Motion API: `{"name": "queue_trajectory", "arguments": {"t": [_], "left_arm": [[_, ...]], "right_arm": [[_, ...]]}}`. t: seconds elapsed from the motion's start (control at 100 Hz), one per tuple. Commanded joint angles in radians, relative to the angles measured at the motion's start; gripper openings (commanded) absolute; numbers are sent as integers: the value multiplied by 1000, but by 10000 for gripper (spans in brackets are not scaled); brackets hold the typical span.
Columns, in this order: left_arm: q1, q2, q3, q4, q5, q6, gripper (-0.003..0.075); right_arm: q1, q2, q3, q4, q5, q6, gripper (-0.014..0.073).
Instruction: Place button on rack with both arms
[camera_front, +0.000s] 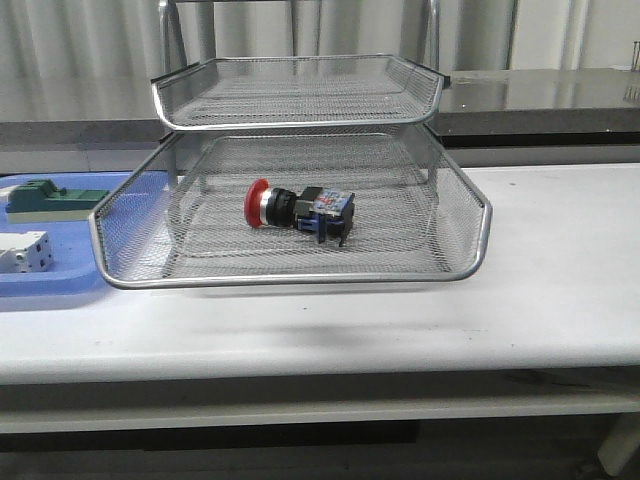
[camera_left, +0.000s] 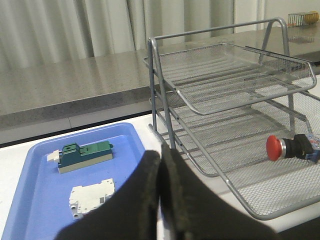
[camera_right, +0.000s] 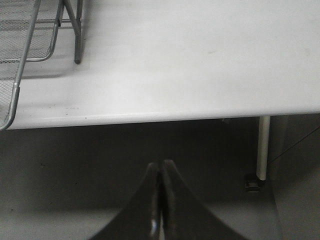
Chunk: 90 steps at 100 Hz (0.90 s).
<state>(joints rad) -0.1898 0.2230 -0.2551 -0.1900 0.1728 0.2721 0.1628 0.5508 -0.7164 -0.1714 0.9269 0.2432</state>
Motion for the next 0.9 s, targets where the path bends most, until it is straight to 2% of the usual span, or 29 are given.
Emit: {"name": "queue_trajectory", "arguments": {"t": [0.0,0.45,0.67,0.89], "left_arm": [[2,7,-28,-11,-87,-11,-20],[2,7,-28,-11,-87,-11,-20],[2,7,-28,-11,-87,-11,-20],[2,7,-28,-11,-87,-11,-20]], "right_arm": [[-1,1,-33,-22,-56,-4,-71],[-1,1,-33,0,-91,-4,-71],[2,69,-33,139,-131,-25,-70],[2,237,-33,341,-141,-197,-70]]}}
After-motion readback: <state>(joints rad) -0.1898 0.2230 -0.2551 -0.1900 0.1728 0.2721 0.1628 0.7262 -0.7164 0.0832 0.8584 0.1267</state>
